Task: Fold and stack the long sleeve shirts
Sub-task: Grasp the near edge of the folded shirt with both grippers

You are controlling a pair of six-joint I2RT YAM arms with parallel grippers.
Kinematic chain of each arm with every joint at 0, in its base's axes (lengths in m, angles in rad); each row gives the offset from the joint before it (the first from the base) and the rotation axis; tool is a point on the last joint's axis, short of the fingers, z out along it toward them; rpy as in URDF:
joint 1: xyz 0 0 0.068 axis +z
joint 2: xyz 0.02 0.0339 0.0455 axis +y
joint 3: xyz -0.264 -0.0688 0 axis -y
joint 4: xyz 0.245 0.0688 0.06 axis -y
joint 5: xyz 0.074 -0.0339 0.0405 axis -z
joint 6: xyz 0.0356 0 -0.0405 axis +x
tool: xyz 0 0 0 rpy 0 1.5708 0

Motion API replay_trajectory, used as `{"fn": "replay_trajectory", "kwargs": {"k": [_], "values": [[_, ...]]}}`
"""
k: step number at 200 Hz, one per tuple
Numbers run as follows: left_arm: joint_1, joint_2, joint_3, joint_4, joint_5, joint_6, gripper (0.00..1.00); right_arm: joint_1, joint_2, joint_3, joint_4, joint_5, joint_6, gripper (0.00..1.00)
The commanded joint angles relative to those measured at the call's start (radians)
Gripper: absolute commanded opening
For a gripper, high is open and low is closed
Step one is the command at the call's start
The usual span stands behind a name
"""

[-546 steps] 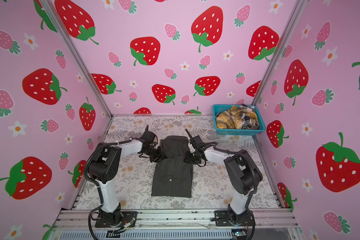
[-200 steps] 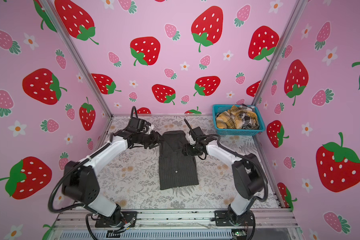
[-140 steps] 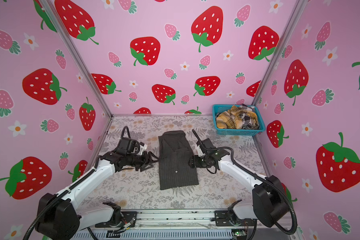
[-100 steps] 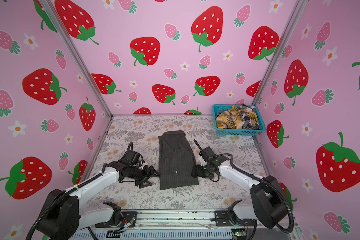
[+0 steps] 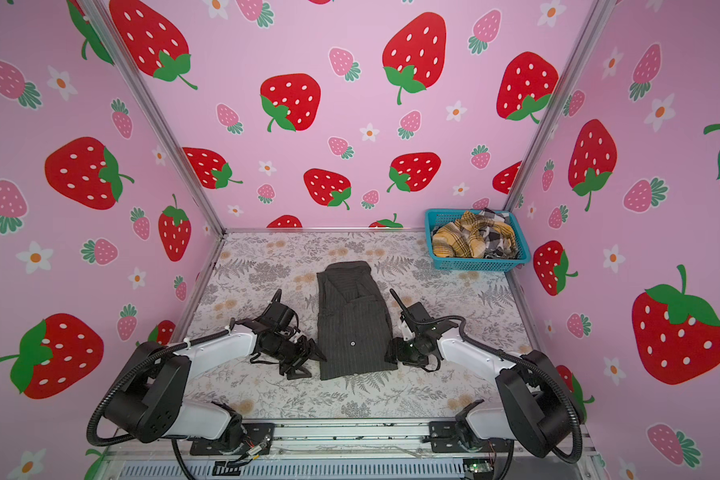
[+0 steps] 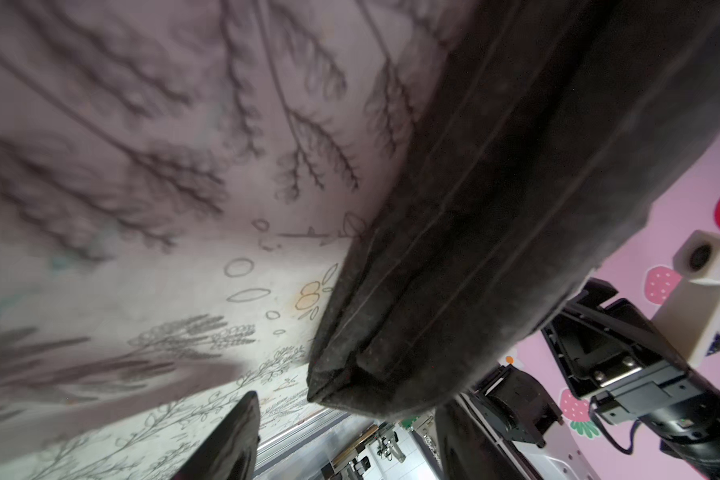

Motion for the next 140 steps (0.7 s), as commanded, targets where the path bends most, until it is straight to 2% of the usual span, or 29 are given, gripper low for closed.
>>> {"fn": "replay_trajectory", "kwargs": {"k": [1,42,100,119,140], "values": [[-0.038,0.037,0.016,0.001,-0.001,-0.027,0.61,-0.003,0.01,-0.013,0.014,-0.006,0.023,0.61],[-0.037,0.1,-0.018,0.046,-0.004,-0.032,0.52,-0.009,0.011,-0.043,0.043,-0.018,0.037,0.59],[-0.017,0.154,-0.028,0.12,-0.004,-0.041,0.46,-0.009,0.012,-0.078,0.077,-0.038,0.052,0.52],[0.005,0.125,-0.042,0.121,-0.008,-0.038,0.5,-0.009,0.01,-0.09,0.08,-0.039,0.051,0.52],[0.035,0.061,-0.058,0.08,-0.034,-0.021,0.56,-0.008,0.002,-0.106,0.08,-0.042,0.057,0.46]]}}
